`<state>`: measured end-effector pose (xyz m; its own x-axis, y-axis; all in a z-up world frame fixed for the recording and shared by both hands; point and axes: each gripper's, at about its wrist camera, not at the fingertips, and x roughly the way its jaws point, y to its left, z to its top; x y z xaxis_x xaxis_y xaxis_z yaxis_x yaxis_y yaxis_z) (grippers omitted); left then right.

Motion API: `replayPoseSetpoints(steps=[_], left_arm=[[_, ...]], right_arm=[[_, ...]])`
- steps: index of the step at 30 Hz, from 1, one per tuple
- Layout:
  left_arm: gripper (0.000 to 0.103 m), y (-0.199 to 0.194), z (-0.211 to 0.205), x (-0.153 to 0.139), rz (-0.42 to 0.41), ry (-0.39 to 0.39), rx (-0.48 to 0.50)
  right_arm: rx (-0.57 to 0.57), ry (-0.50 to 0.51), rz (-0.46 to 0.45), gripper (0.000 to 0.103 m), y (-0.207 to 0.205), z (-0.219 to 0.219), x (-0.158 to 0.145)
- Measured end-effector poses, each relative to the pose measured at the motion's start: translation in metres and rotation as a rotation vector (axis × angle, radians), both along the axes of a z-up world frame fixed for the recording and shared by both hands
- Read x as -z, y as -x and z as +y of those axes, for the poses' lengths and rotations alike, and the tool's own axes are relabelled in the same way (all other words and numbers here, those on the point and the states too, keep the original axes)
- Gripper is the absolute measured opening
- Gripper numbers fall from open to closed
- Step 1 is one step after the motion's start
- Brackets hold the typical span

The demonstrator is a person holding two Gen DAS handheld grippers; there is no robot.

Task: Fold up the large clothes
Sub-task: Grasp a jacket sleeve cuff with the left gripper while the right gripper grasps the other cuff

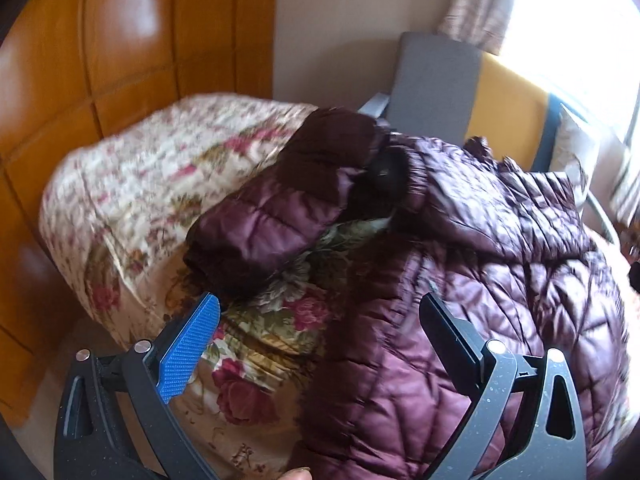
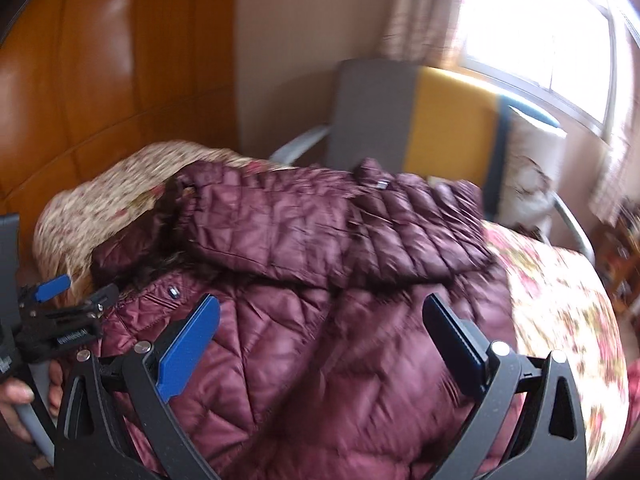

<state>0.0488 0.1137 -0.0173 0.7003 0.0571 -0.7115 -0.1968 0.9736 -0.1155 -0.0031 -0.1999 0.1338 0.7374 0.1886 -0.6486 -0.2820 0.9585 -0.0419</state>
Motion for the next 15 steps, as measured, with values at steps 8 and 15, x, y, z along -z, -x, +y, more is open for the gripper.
replayPoseSetpoints(steps=[8, 15], left_arm=[[0.099, -0.022, 0.092, 0.019, 0.049, 0.199, -0.148], [0.089, -0.048, 0.110, 0.040, 0.085, 0.328, -0.123]], right_arm=[[-0.169, 0.150, 0.153, 0.091, -0.093, 0.065, 0.054], [-0.218, 0.236, 0.258, 0.045, -0.138, 0.102, 0.116]])
